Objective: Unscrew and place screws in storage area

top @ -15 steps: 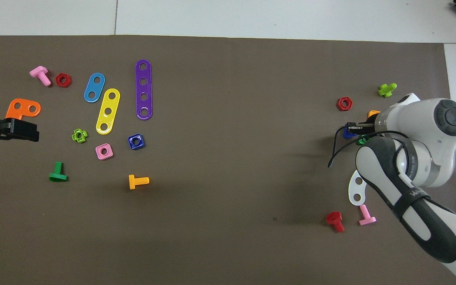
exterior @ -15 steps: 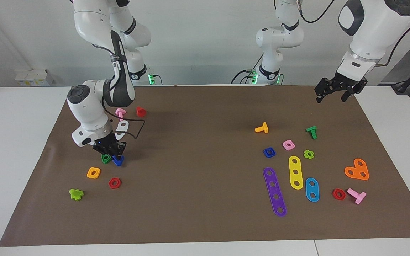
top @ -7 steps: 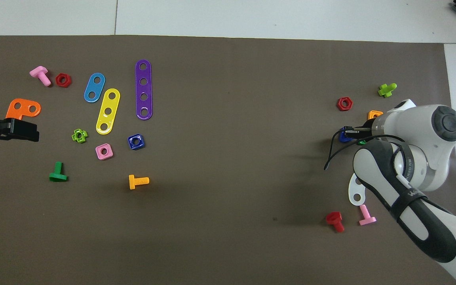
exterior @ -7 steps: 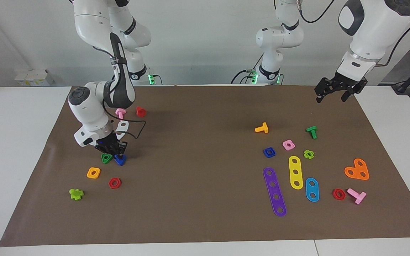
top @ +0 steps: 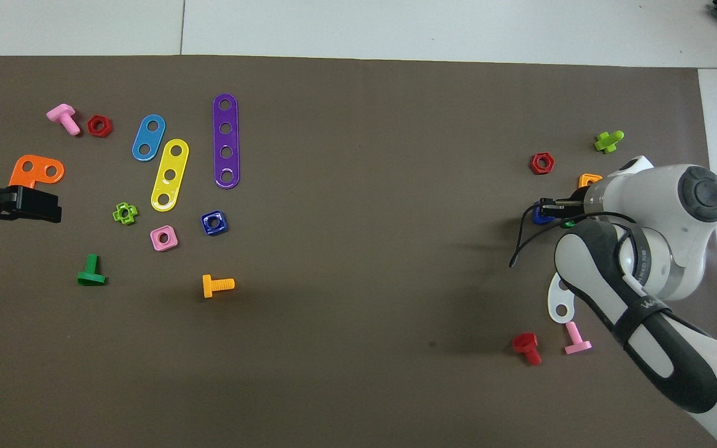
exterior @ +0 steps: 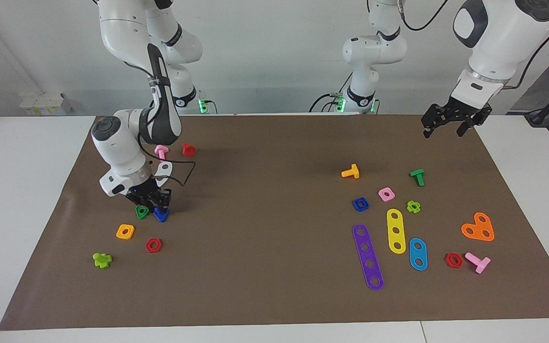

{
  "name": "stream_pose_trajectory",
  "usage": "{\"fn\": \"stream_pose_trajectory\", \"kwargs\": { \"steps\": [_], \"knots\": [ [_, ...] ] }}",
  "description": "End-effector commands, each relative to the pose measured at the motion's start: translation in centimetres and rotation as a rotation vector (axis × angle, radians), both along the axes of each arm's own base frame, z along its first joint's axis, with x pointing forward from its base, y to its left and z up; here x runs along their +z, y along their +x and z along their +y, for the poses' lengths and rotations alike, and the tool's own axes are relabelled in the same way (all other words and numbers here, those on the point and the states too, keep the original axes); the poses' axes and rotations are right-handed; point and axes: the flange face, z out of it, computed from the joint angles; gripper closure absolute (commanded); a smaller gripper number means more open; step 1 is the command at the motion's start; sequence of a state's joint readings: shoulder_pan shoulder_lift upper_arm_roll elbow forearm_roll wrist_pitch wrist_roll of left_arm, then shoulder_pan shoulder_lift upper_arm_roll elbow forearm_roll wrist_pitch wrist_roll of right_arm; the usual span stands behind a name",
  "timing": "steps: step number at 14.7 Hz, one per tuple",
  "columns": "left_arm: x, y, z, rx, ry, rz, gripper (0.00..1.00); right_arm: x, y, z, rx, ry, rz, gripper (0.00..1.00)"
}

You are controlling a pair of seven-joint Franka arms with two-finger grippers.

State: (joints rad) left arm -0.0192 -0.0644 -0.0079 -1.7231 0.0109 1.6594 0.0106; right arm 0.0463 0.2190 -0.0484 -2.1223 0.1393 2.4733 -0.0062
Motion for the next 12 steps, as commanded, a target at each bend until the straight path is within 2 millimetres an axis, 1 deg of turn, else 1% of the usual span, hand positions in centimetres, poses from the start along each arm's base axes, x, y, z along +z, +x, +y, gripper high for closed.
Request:
{"fn": "stream_pose_trajectory", "kwargs": {
  "steps": [1, 3, 5, 6, 8, 11, 12],
  "knots": [
    [0.0, -0.6, 0.3, -0.001, 0.018, -0.007, 0.0, 5.6, 0.4, 0.1, -0.008, 0.027, -0.033, 0.0],
    [0.0, -0.6, 0.3, -0.001, 0.018, -0.007, 0.0, 10.3, 1.1, -0.6, -0.018, 0.023, -0.024, 0.0],
    [0.0, -0.6, 0.3, -0.001, 0.018, -0.007, 0.0, 15.3, 1.2, -1.3, 0.013, -0.033, 0.0, 0.0],
    [0.0, -0.6, 0.3, -0.001, 0.018, -0.007, 0.0, 17.9, 0.9, -1.3, 0.009, -0.034, 0.03, 0.0],
    [0.0, -0.6, 0.3, -0.001, 0.018, -0.007, 0.0, 22.2, 0.3, -1.4, -0.017, -0.034, 0.082, 0.0],
    [0.0, -0.6, 0.3, -0.001, 0.018, -0.007, 0.0, 28.1, -1.4, -1.7, -0.017, -0.072, 0.117, 0.0],
    [0.0, -0.6, 0.3, -0.001, 0.018, -0.007, 0.0, 29.8, -1.8, -1.7, -0.016, -0.074, 0.137, 0.0]
  ]
}}
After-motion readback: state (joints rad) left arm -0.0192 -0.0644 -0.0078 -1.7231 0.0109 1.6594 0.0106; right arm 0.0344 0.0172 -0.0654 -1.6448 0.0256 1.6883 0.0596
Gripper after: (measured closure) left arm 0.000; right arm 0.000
